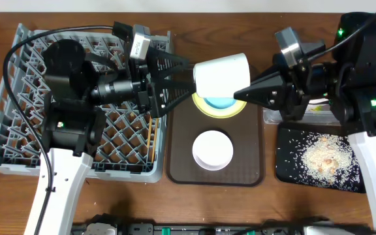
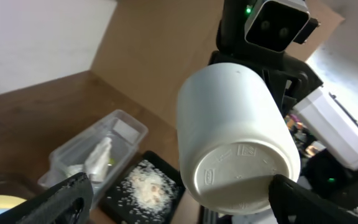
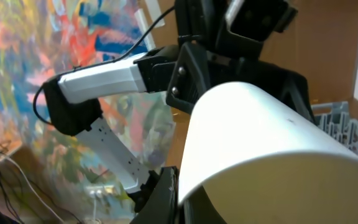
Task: Sort waste into correct bins and load items into the dishwasher
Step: 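Lift the white cup and hand it to the left gripper, then carry the white cup with the left gripper over the dish rack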
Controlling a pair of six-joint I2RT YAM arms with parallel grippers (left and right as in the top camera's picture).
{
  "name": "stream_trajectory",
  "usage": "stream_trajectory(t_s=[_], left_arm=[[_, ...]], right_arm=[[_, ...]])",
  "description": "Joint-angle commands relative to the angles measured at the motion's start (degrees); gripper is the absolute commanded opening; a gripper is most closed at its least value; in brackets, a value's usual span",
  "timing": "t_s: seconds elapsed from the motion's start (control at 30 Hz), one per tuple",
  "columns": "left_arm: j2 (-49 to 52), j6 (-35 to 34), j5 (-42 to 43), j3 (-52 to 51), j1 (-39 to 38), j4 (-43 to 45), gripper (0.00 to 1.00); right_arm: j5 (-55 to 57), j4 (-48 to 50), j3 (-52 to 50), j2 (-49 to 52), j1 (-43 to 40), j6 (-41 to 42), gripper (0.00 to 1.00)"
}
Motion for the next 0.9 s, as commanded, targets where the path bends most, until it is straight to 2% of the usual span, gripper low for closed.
stream_trajectory(t_s=[0.0,0.6,0.87], left_arm=[[-0.4,-3.2,3.4,1.0,-5.3,0.7,0.93],[-0.4,-3.2,5.4,1.0,-3.2,1.2,0.93],[-0.4,-3.2,5.2,1.0,-3.2,2.2,0.93]], right_arm=[[-0.6,1.6,-0.2,0.7,4.5,0.4,0.01],[-0.6,2.0,-0.2,0.7,-4.9,2.2,0.01],[-0.6,1.9,-0.2,0.7,0.0,2.2,0.01]])
